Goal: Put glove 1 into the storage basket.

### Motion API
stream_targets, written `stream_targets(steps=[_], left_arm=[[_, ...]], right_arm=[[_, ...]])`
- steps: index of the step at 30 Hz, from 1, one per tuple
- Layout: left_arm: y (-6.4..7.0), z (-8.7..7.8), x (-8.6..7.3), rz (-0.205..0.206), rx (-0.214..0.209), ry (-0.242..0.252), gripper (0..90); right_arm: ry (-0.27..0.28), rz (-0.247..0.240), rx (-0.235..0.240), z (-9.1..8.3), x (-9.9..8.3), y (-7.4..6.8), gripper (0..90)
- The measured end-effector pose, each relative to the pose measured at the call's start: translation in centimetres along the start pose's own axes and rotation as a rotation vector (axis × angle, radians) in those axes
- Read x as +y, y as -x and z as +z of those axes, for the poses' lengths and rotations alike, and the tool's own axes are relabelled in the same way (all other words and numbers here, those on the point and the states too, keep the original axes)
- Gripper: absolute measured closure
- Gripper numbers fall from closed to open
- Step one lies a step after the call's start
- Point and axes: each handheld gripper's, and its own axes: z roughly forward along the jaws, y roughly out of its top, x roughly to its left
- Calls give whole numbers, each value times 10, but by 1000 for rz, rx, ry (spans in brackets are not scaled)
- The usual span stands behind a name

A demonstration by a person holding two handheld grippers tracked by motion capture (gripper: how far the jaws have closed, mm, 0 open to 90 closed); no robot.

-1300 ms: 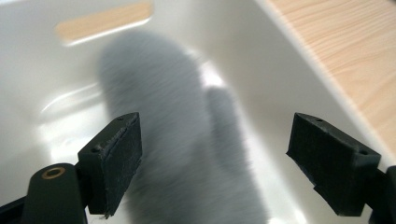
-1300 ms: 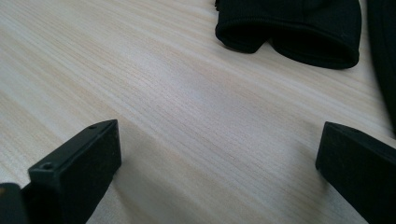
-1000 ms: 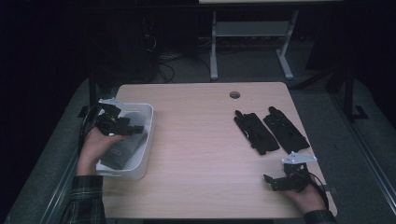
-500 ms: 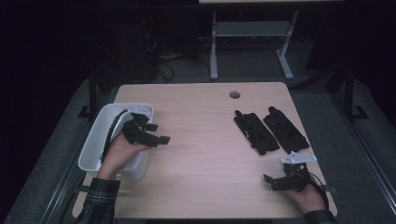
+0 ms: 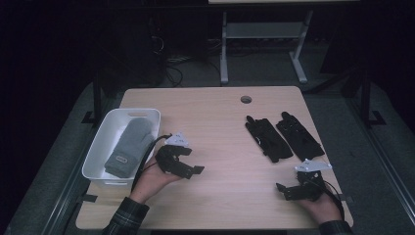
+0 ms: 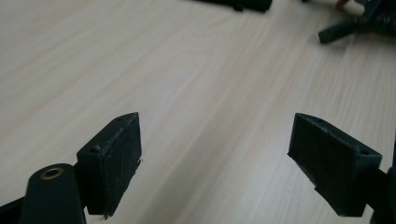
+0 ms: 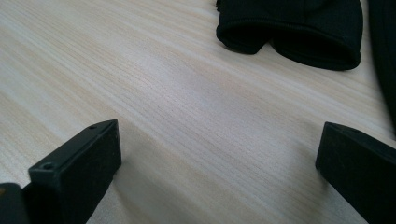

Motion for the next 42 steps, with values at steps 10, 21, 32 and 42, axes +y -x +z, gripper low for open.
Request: stream_targets(steps=[10, 21, 32, 42], left_arm=[[10, 19, -41, 36, 41, -66, 156], [6, 29, -65, 71, 92, -120, 126], [6, 29, -76, 89, 93, -22, 124], [3, 29, -79, 104, 91, 0, 123]], right_arm=[[-3, 1, 1, 0, 1, 0, 1], [-24, -12, 5, -3, 9, -1, 179], [29, -9, 30, -12, 32, 11, 649], [35, -9, 34, 2, 66, 29, 900]])
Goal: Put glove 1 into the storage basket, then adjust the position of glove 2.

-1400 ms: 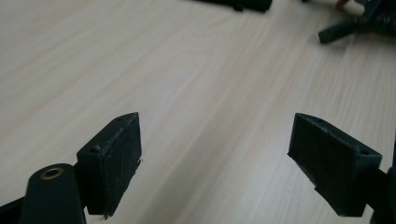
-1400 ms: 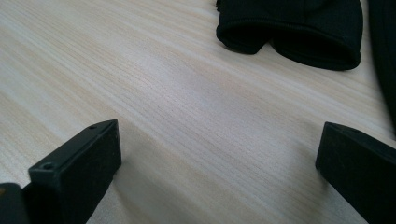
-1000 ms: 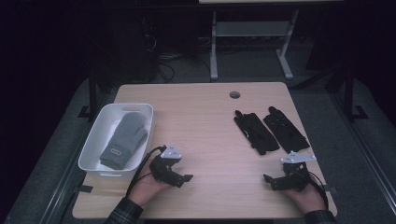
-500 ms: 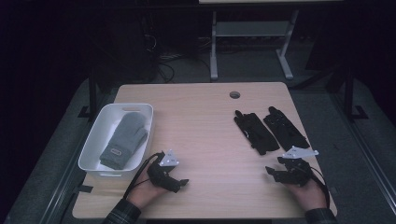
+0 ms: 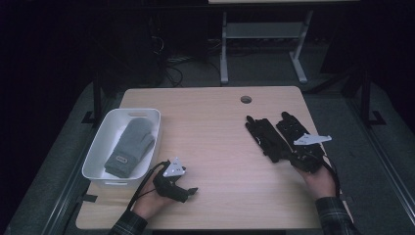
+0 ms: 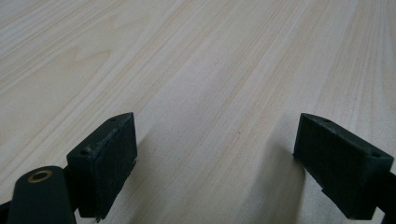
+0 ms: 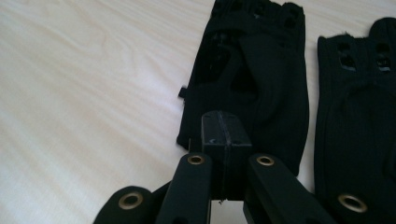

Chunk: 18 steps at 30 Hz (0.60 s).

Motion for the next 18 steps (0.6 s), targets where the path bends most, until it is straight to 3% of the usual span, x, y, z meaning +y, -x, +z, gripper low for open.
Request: stream_targets(steps=[9, 18], left_arm=[[0, 0, 0, -4, -2, -4, 123], [0, 1, 1, -7, 4, 2, 124]], right_arm=[[3, 19, 0, 28, 27, 17, 900], [-40, 26, -3, 62, 35, 23, 900]])
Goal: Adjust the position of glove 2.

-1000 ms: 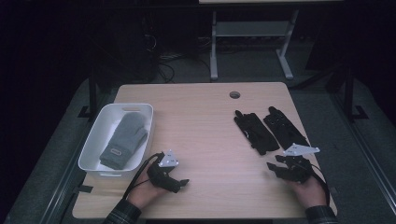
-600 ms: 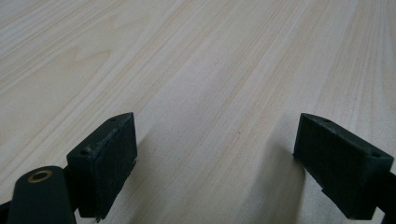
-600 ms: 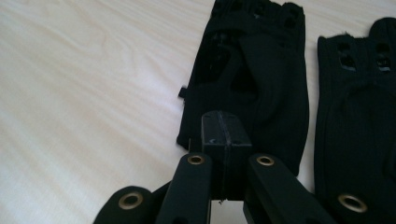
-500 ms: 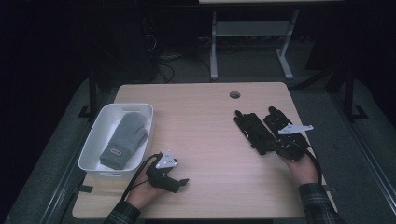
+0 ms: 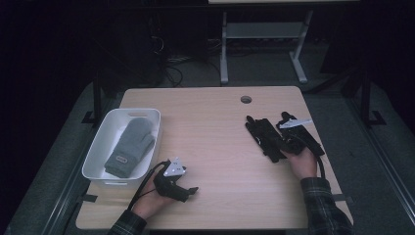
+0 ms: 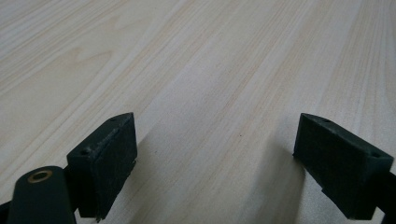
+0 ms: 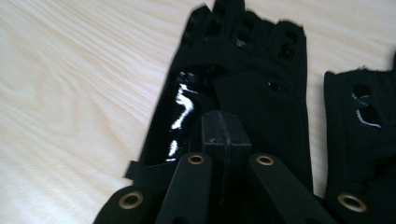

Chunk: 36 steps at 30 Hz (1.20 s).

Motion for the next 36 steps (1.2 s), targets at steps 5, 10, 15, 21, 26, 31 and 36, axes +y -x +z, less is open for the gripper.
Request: stream_targets(steps=[5, 10, 15, 21, 26, 31, 36], left_arm=[[0, 0, 0, 3, 0, -3, 124], [0, 0, 0, 4, -1, -3, 123], [0, 0, 1, 5, -1, -4, 123], [0, 0, 1, 4, -1, -3, 123], [0, 0, 1, 5, -1, -3, 124], [0, 0, 0, 4, -1, -3, 123], [0, 0, 0, 4, -1, 0, 123]], right_arm=[[-19, -2, -1, 8, -1, -1, 900], [-33, -13, 17, 7, -2, -6, 900], [-38, -33, 38, 6, -4, -14, 900], [-47, -53, 66, 2, -7, -23, 900], [-56, -62, 89, -1, -11, -32, 900], [-62, -88, 102, -4, -14, -42, 900], [-70, -103, 129, -8, -18, -53, 900]])
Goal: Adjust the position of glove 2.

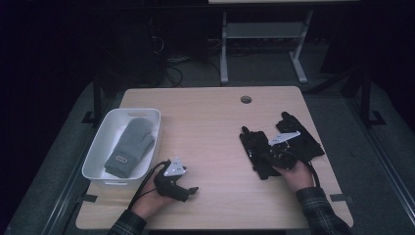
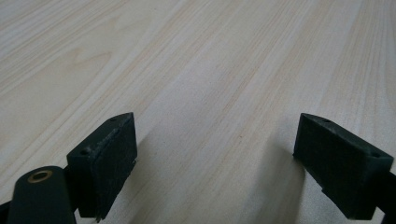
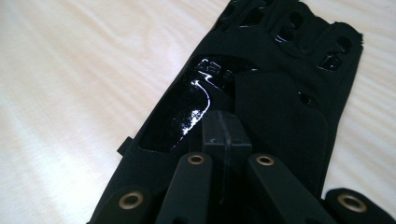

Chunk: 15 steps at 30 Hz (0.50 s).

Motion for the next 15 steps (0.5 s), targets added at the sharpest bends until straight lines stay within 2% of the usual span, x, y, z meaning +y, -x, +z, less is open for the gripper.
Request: stream_targets(steps=[5, 15], left_arm=[[0, 0, 0, 1, 0, 3, 123], [0, 0, 0, 2, 2, 3, 123]], right_arm=[[-9, -27, 20, -3, -4, -13, 900], [-33, -88, 78, -10, -14, -48, 900]])
